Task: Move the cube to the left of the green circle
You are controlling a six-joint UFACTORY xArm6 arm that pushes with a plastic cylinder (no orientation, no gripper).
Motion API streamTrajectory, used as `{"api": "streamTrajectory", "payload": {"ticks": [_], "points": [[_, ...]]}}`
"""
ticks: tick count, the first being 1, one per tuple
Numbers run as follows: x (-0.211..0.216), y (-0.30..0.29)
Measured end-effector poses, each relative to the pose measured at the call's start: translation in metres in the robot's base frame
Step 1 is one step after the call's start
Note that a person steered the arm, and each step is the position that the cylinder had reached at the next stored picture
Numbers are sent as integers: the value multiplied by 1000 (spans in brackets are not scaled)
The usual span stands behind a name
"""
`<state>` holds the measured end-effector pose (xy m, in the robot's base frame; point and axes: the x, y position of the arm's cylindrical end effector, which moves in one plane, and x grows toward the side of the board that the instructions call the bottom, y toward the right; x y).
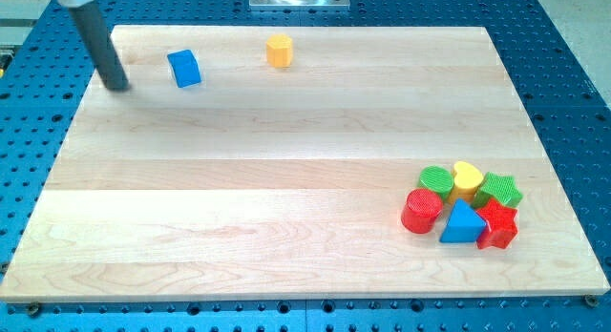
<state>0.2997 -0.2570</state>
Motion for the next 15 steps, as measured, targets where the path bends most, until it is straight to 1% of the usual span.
{"api": "streamTrajectory", "payload": {"ticks": [1,2,3,4,5,6,7,9,10,11,12,13,14,15], "points": [[-24,12],[-7,112],[41,218],[27,198],[22,145],[93,178],[155,293],[181,257],[191,338],[191,351],[181,248],[140,157],[64,128],[-16,119]]}}
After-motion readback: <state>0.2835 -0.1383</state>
